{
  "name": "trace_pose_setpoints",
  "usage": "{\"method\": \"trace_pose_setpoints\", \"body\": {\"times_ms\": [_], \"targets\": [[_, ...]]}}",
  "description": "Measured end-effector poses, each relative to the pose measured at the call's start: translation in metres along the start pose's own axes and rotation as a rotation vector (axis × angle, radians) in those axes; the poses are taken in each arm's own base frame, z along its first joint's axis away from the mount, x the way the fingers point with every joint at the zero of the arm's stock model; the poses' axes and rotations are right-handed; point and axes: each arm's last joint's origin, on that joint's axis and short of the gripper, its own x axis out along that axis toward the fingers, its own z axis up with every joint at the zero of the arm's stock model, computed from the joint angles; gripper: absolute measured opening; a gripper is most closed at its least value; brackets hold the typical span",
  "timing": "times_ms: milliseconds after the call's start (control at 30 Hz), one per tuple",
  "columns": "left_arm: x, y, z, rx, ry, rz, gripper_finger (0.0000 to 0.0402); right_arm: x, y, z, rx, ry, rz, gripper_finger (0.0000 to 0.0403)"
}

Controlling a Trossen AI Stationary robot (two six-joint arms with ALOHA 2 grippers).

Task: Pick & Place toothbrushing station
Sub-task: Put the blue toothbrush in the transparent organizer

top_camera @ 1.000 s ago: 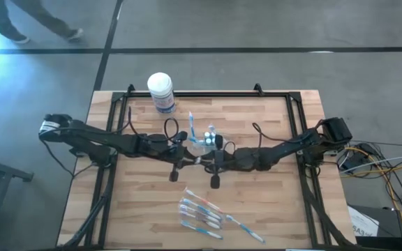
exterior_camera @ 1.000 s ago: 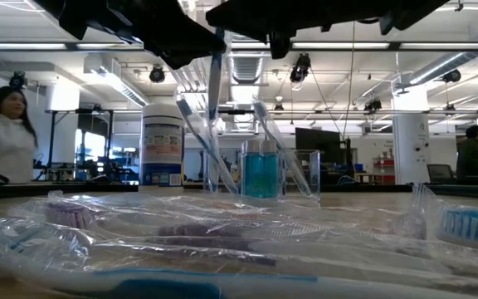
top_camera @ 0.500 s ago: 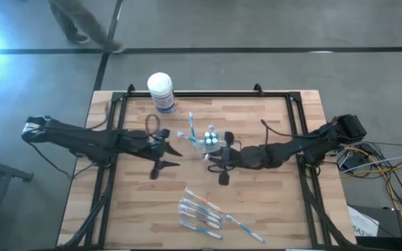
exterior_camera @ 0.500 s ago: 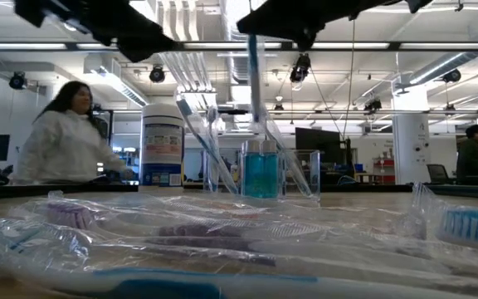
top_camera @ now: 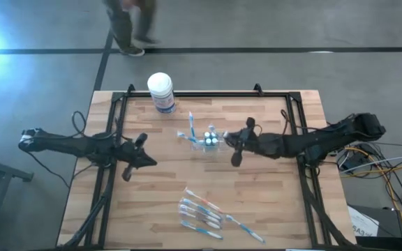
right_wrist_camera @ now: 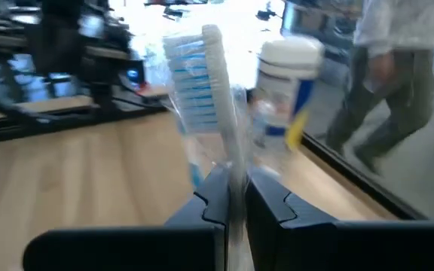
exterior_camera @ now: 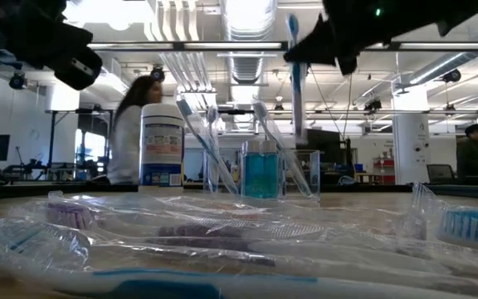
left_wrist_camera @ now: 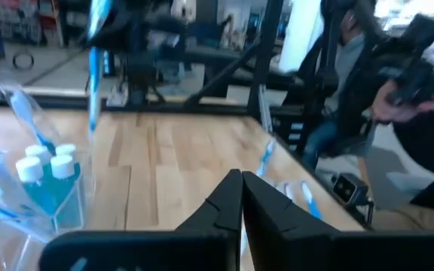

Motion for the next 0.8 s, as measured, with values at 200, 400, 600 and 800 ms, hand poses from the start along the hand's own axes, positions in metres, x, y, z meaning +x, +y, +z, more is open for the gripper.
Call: {"method": "trace_pose_setpoints", "body": {"times_ms": [200,400,600,800], "targets": [[-0.010,-0.001,-0.005,0.010,-0.071,-0.010,0.0010,0.006,-0.022,-0.023,0.064,0.040,-0.085,0.0013],[-0.012,-0.001,-0.004,0.004,-0.090,-0.014,0.0013,0.010,-0.031,-0.039,0.098,0.054,-0.127,0.0013],[-0.011,-0.001,-0.006,-0.061,-0.073,-0.012,0.0010,0.021,-0.032,-0.046,0.126,0.097,-0.130,0.0013],[-0.011,-0.001,-0.007,-0.080,-0.060,-0.004,0.0012,0.037,-0.030,-0.051,0.124,0.136,-0.128,0.0023]]}}
